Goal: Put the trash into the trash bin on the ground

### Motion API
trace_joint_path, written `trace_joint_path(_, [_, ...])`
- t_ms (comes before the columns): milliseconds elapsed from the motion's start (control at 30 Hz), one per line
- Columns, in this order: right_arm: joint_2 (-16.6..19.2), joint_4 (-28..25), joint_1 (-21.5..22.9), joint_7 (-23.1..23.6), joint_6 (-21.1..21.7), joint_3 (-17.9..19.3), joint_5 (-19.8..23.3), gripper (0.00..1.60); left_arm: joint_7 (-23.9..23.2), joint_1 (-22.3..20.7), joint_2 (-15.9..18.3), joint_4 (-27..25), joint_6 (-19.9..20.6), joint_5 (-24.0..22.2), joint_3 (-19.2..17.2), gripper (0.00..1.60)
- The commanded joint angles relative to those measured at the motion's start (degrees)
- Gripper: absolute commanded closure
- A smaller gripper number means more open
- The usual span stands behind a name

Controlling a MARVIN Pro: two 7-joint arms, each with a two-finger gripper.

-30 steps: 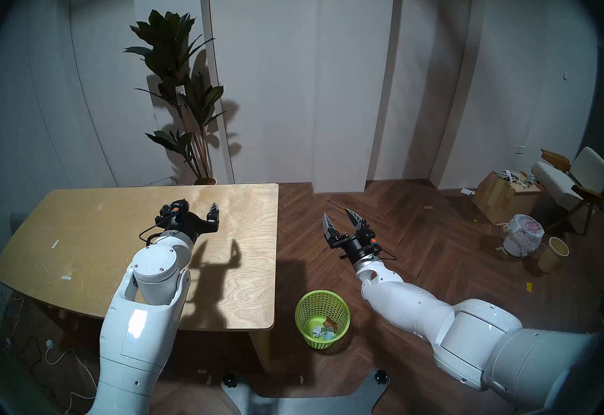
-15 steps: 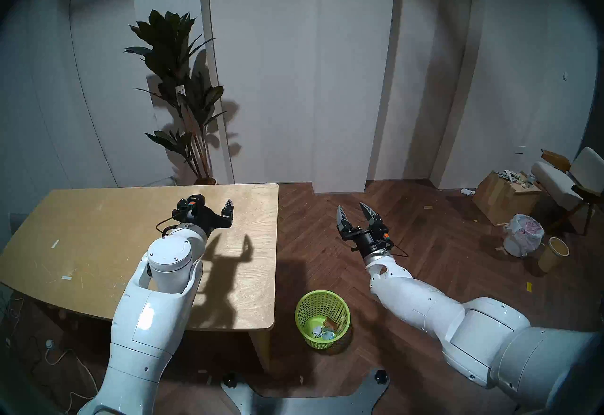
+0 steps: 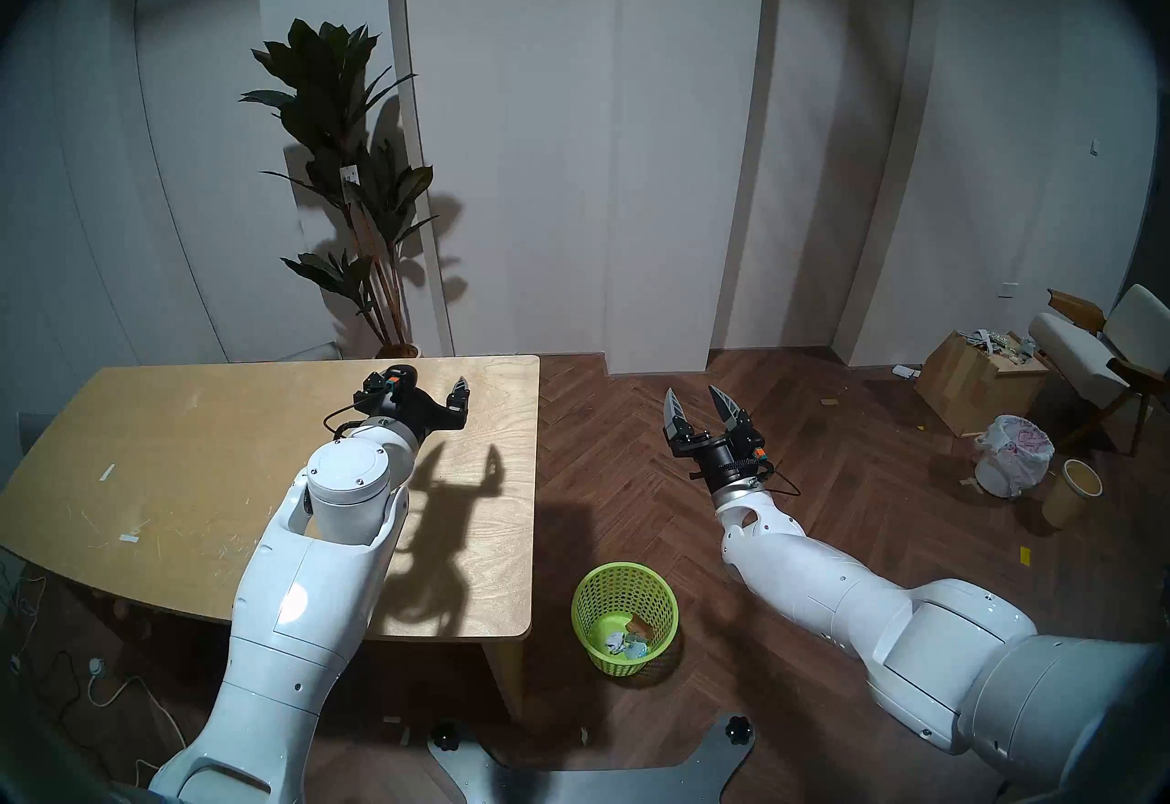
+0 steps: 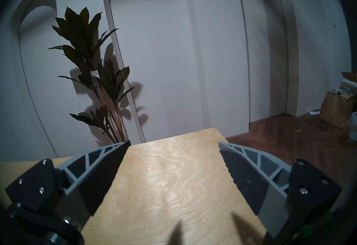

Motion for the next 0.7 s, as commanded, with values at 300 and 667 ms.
trace_joint_path(300, [1.86,-6.28,-1.59,-0.73,-0.6,0.99,0.3,0.0,-0.61,-6.52,-0.23,3.22,-0.75,0.79,0.98,0.0])
trace_joint_path(667, [3.3,-10.31,-3.29,-1.43,-0.6,1.41,0.49,0.0,-1.15,-8.71,-0.36,5.84,-0.97,1.33,1.62,0.0])
